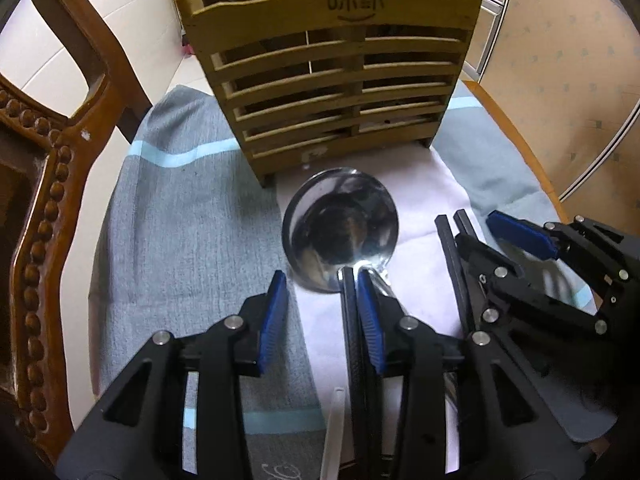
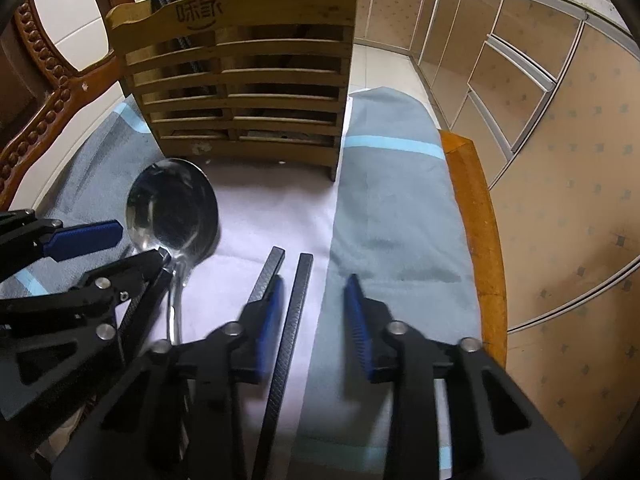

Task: Organize utensils
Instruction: 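Grasp a black chopstick with the left tool while the right tool grasps another, then lift both held chopsticks and carry them up to the wooden holder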

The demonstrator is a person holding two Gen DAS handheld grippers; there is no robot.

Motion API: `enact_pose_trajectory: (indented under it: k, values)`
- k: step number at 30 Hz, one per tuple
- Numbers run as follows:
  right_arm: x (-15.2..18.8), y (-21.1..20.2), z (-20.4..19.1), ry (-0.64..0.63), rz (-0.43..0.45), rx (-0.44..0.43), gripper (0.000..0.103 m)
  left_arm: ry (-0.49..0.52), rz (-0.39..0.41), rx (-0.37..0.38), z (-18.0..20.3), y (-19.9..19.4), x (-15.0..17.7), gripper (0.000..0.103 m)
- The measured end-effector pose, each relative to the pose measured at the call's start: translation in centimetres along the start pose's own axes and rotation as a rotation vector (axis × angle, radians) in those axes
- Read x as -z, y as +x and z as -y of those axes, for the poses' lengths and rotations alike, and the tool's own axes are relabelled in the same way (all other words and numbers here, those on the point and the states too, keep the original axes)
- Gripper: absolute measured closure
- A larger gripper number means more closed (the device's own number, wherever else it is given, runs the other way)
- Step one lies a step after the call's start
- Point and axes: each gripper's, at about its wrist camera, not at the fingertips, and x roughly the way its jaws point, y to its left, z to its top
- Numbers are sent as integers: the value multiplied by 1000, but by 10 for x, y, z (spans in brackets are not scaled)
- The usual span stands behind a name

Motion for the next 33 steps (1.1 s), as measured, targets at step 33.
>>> enact_pose_trajectory:
  k: [33]
  values:
    - [-4, -195, 71, 230, 453, -244, 96, -84, 492, 86, -46, -224, 12, 96]
